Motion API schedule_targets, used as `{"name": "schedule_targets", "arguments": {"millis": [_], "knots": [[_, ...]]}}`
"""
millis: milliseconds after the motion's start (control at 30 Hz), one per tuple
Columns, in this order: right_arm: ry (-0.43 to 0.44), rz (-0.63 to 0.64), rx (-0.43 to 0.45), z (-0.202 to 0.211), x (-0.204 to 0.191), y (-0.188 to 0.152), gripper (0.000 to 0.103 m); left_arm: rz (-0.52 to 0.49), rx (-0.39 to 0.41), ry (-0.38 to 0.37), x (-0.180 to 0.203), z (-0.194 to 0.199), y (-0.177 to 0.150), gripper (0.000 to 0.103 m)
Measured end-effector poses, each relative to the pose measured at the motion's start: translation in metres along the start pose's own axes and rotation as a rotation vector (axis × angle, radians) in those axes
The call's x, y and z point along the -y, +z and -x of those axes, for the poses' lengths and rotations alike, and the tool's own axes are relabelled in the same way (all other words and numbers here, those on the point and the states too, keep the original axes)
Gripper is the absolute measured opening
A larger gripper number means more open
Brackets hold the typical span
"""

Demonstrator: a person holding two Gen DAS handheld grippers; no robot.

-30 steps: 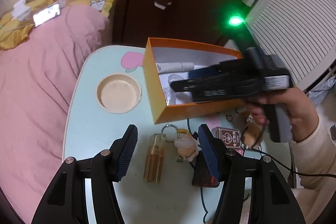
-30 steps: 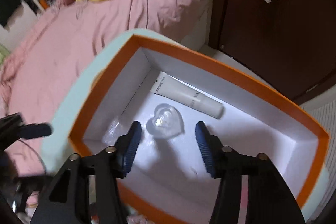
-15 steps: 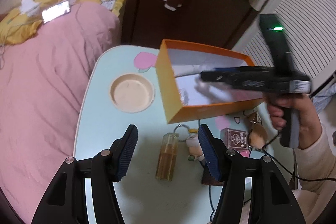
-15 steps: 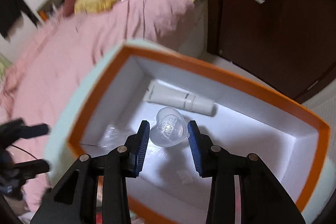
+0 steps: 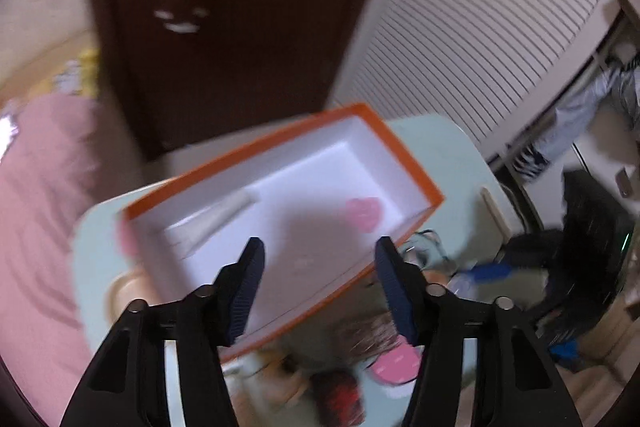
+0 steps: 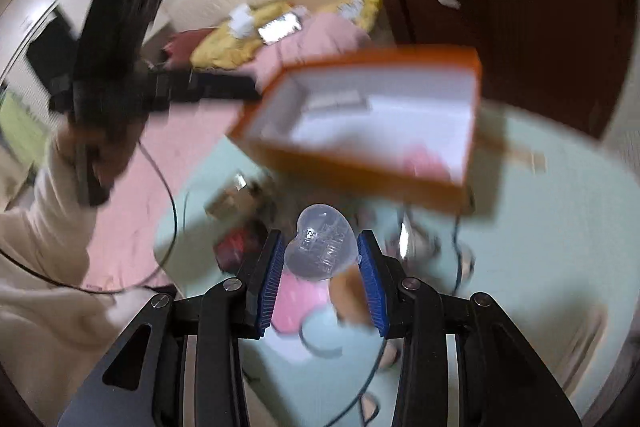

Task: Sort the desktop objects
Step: 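Set the clear heart on the table with right tool while left grasps pink heart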

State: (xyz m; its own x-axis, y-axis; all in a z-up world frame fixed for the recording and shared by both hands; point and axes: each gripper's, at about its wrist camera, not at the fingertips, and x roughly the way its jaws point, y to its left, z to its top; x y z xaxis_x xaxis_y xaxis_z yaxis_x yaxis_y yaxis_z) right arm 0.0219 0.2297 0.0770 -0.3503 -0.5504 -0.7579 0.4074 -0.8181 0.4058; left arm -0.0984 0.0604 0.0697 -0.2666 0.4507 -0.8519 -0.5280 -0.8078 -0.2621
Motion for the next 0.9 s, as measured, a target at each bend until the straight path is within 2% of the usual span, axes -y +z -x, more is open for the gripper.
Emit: {"name": "schedule_targets", "arguments": {"millis": [67, 167, 233, 333, 467, 633, 733, 833, 900], "knots": [[-0.034, -0.059, 0.01, -0.004, 0.012, -0.017, 0.039, -0.007, -0.078, 0.004, 0.009, -0.029, 0.015, 0.051], [-0.159, -0.107, 0.057, -0.004, 0.021, -0.04, 0.039, 0.006, -0.142, 0.022, 0.016, -0.064, 0.033, 0.051], [-0.15, -0.137, 0.097, 0.0, 0.026, -0.046, 0.039, 0.014, -0.159, 0.018, 0.019, -0.078, 0.04, 0.049], [-0.129, -0.171, 0.124, 0.005, 0.031, -0.051, 0.039, 0.001, -0.204, 0.053, 0.027, -0.098, 0.046, 0.049], [-0.112, -0.176, 0.139, 0.007, 0.03, -0.052, 0.039, -0.002, -0.278, 0.058, 0.03, -0.117, 0.042, 0.049], [-0.085, -0.189, 0.149, 0.006, 0.033, -0.054, 0.039, -0.04, -0.29, 0.08, 0.03, -0.119, 0.041, 0.043], [-0.076, -0.197, 0.153, 0.005, 0.036, -0.054, 0.039, -0.022, -0.298, 0.08, 0.02, -0.117, 0.04, 0.043], [-0.077, -0.198, 0.157, 0.006, 0.04, -0.055, 0.039, -0.02, -0.283, 0.151, 0.011, -0.115, 0.038, 0.042], [-0.077, -0.202, 0.162, 0.007, 0.042, -0.055, 0.039, -0.022, -0.273, 0.157, 0.01, -0.113, 0.035, 0.042]]}}
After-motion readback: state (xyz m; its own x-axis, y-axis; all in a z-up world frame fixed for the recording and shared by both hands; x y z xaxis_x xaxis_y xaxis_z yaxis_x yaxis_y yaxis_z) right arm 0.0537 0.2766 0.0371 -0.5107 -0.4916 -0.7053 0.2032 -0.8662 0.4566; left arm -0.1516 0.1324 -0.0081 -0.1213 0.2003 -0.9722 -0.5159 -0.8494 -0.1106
